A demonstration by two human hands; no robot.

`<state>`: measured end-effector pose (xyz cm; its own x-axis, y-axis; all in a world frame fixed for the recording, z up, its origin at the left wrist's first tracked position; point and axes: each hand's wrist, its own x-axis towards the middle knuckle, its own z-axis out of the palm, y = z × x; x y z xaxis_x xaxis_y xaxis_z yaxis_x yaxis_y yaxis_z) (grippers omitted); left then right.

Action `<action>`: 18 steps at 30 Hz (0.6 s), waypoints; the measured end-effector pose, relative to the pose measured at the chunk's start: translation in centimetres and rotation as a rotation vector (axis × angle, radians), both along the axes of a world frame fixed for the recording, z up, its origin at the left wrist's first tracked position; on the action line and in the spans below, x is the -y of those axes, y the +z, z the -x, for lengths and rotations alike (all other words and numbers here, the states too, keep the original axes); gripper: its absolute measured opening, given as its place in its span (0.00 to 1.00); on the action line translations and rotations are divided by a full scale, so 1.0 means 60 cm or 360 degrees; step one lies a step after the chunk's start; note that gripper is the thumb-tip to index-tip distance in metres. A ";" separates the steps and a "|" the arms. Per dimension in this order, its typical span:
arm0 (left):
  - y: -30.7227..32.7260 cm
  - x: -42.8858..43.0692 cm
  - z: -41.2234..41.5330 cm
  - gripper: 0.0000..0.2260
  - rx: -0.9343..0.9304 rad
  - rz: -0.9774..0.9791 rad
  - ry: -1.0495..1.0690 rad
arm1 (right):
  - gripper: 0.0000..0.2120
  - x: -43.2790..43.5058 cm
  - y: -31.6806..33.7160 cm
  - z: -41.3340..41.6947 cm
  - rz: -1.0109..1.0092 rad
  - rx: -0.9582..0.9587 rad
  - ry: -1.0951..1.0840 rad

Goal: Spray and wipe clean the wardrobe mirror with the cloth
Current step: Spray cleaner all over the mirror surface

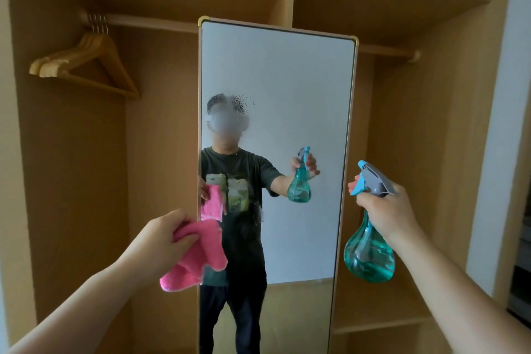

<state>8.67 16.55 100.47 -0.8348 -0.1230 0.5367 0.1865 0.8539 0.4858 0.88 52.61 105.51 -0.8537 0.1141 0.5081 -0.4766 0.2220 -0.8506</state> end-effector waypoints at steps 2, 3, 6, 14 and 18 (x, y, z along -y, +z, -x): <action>-0.002 0.001 0.000 0.06 -0.0002 0.0002 -0.0002 | 0.10 0.000 -0.011 0.001 -0.0017 0.0033 -0.0012; -0.002 0.001 0.001 0.06 0.0000 0.0004 -0.0001 | 0.10 0.000 -0.015 0.002 -0.0020 0.0044 -0.0014; 0.000 0.002 0.003 0.06 0.0004 0.0007 0.0003 | 0.10 -0.001 -0.021 0.005 -0.0023 0.0048 -0.0020; 0.002 0.002 0.005 0.08 -0.0008 0.0006 -0.0016 | 0.04 0.003 -0.032 0.009 -0.0075 -0.0022 -0.0075; 0.002 0.003 0.007 0.07 0.0001 0.0004 -0.0013 | 0.04 0.006 -0.043 0.008 -0.0114 -0.0040 -0.0047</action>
